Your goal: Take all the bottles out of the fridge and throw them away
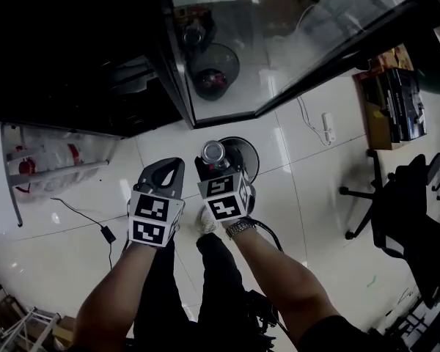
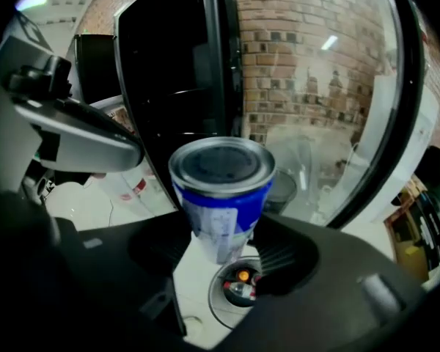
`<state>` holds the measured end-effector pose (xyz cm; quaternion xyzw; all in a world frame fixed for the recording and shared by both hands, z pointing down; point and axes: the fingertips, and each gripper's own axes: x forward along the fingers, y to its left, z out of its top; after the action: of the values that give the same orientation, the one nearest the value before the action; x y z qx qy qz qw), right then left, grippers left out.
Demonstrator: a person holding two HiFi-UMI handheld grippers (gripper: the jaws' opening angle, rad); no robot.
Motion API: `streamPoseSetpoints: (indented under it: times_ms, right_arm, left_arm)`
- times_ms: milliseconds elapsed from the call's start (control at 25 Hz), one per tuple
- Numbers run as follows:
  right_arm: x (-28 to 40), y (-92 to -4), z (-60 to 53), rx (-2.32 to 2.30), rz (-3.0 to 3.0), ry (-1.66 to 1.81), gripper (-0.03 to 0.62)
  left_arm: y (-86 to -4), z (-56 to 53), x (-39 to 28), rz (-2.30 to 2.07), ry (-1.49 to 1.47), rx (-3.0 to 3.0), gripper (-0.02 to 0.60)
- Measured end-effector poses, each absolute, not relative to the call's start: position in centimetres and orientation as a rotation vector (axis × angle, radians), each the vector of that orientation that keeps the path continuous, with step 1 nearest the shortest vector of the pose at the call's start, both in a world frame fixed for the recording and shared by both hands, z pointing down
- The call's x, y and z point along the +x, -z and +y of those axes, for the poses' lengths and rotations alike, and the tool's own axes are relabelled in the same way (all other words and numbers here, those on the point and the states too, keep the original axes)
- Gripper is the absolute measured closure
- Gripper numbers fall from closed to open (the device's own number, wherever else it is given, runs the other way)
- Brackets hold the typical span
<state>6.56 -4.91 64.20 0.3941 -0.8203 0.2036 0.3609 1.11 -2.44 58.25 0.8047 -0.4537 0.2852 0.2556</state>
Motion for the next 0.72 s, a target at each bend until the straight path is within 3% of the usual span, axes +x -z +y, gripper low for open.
streamPoseSetpoints:
  times_ms: [320, 720]
  right_arm:
    - [14.5, -70.4, -0.8, 1.02, -1.999, -0.627, 0.329]
    - [17.9, -75.8, 2.2, 1.037, -1.891, -0.789, 0.324]
  left_arm:
    - [-62.1, 0.4, 8.0, -1.122, -0.815, 2.166, 0.578]
    - [-64.4, 2.8, 9.3, -1.073, -0.896, 2.141, 0.578]
